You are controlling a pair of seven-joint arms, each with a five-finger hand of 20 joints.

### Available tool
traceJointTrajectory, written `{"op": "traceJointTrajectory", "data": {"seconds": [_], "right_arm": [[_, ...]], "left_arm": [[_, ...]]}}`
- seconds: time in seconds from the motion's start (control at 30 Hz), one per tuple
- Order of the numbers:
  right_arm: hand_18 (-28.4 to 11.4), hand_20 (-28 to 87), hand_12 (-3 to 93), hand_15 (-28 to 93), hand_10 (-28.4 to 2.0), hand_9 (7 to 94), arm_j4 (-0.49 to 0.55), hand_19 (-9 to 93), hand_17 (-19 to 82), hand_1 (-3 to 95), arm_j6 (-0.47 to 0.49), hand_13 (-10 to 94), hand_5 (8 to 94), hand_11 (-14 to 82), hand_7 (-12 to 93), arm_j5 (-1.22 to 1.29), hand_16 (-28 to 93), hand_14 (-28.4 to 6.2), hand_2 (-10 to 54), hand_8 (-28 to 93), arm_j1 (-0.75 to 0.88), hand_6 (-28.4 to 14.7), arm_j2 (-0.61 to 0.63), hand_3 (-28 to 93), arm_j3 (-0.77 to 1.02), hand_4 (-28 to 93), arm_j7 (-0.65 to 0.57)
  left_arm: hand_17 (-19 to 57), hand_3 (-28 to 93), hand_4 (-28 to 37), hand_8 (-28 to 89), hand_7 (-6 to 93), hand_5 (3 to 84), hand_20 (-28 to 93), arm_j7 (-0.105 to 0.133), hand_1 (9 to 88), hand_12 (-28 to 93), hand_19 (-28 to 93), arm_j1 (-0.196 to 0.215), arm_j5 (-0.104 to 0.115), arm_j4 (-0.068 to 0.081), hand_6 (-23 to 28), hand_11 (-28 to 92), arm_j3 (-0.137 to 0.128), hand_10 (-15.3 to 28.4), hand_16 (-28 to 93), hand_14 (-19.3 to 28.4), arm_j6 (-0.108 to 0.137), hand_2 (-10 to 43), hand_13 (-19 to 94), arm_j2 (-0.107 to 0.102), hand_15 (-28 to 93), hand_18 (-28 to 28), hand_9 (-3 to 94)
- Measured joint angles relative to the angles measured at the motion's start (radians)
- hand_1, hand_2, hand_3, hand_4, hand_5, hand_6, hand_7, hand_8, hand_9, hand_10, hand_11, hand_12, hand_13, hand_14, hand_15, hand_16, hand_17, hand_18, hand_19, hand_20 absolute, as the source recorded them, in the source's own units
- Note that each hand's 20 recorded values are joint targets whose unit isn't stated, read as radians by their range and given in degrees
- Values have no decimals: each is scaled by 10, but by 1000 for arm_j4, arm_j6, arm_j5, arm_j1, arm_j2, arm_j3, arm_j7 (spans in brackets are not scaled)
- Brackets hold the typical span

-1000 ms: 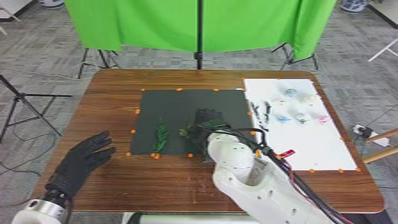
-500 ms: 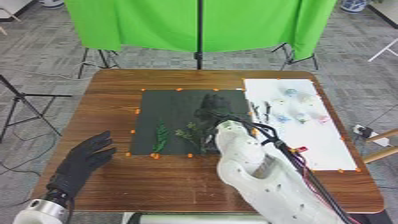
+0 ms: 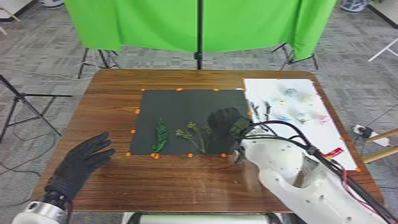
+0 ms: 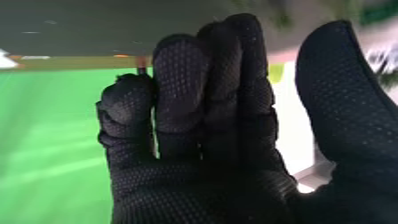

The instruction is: Arrange flowers

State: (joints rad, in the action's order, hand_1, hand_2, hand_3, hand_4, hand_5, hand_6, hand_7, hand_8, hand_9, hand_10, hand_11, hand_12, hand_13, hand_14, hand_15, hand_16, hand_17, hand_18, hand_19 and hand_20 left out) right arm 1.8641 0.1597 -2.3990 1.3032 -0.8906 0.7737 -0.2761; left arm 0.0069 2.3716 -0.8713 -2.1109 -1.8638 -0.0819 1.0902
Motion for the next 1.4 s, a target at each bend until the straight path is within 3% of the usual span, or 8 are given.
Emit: {"op": "traceJointTrajectory", "data": {"seconds": [0.1,0.17,0.33,0.83,1.17,1.4], "right_arm": [[-170,439,316,733,-100,604,-27,844,302,299,-161,581,520,603,549,-1,261,-69,-95,-230,10,-8,35,822,-38,-283,-35],[-173,440,321,741,-107,579,-32,842,294,279,-201,566,500,621,566,1,260,-76,-95,-231,19,-17,41,828,-38,-283,-63],[-175,440,319,746,-114,552,-32,832,280,267,-192,541,473,626,571,-8,253,-78,-95,-237,20,-24,40,839,-62,-283,-113],[-187,446,309,752,-129,484,-10,796,236,221,-131,485,413,641,569,-19,235,-88,-95,-245,42,-47,21,836,-72,-283,-81],[-200,454,312,791,-167,343,-10,789,206,201,-118,405,313,661,572,-64,194,-119,-95,-258,31,-96,-53,844,-122,-283,-243],[-202,453,303,803,-173,321,-19,790,200,197,-120,386,298,663,571,-88,170,-127,-95,-259,30,-106,-95,845,-139,-283,-270]], "left_arm": [[-87,705,-283,-103,193,307,3,0,247,150,523,0,0,0,44,205,0,114,-34,153,0,-5,219,0,372,221,262],[-87,705,-283,-103,194,305,3,0,247,149,523,1,0,0,43,205,0,114,-34,153,0,-5,219,0,372,221,262],[-87,704,-283,-103,194,305,3,0,246,149,523,2,0,0,42,206,-1,114,-35,153,-1,-5,218,0,372,221,262],[-87,705,-283,-103,196,299,3,-1,247,148,522,1,0,1,40,203,-2,113,-35,152,-5,-6,218,0,370,221,260],[-87,702,-283,-104,198,294,4,-1,248,150,523,1,-1,1,37,202,-1,113,-34,152,-7,-5,217,1,369,221,259],[-88,702,-283,-104,199,293,3,-5,248,151,523,-3,-1,1,37,203,-1,113,-34,153,-11,-5,217,4,371,221,259]]}}
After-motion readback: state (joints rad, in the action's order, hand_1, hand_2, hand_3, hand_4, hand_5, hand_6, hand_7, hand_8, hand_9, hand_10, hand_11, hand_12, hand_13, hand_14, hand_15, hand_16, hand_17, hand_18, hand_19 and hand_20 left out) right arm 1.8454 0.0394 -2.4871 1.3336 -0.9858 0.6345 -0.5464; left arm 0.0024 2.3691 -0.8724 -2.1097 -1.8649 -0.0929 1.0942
